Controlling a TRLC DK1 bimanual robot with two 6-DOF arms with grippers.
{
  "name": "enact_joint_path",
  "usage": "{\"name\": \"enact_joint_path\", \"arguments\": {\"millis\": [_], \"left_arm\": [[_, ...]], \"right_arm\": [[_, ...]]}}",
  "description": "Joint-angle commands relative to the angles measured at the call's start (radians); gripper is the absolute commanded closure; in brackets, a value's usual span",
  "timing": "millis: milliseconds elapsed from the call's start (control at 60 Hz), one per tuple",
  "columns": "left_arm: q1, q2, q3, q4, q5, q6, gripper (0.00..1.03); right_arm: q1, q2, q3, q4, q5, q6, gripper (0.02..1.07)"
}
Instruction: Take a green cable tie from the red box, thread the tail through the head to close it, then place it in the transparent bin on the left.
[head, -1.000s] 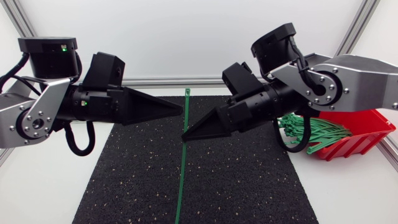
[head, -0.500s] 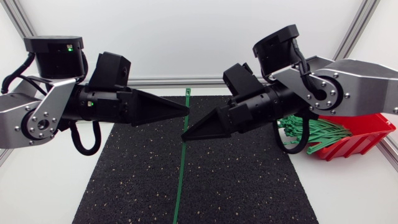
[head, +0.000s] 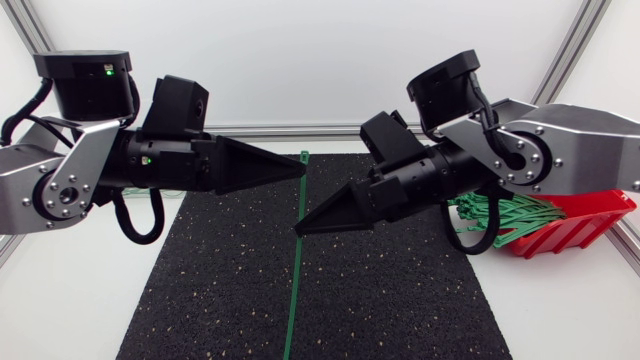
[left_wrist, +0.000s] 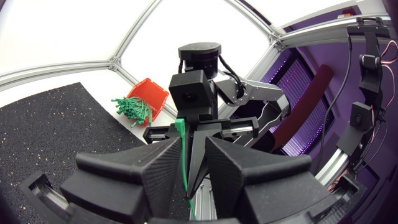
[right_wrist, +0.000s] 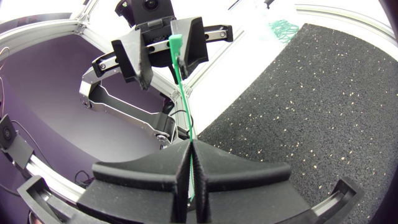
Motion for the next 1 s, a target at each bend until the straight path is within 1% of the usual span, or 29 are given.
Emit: {"name": "enact_joint_path", "arguments": {"millis": [0,350,417,700,733,767,817,983], "left_arm": [[-0.015,0.019,0.013,0.017,-0.006,0.015,0.77],[-0.024,0.024,0.002,0.018,-0.019,0.022,0.79],[-0.024,0.024,0.002,0.018,-0.021,0.022,0.84],[-0.021,0.022,-0.01,0.018,-0.024,0.03,0.84],[-0.021,0.022,-0.01,0.018,-0.024,0.03,0.84],[-0.02,0.02,-0.01,0.018,-0.024,0.03,0.88],[-0.02,0.02,-0.013,0.018,-0.024,0.03,0.89],[-0.018,0.02,-0.016,0.018,-0.024,0.03,0.89]], "right_arm": [[0.005,-0.019,-0.017,0.005,-0.005,0.019,1.01],[0.0,-0.021,-0.02,0.005,-0.004,0.019,1.01],[0.0,-0.021,-0.023,0.005,-0.004,0.019,1.01],[0.0,-0.021,-0.025,0.008,-0.001,0.02,1.01],[0.0,-0.021,-0.025,0.008,-0.001,0.02,1.01],[-0.001,-0.021,-0.026,0.011,-0.001,0.02,1.01],[-0.001,-0.021,-0.026,0.012,-0.001,0.022,1.01],[-0.004,-0.021,-0.026,0.017,0.001,0.026,1.01]]}}
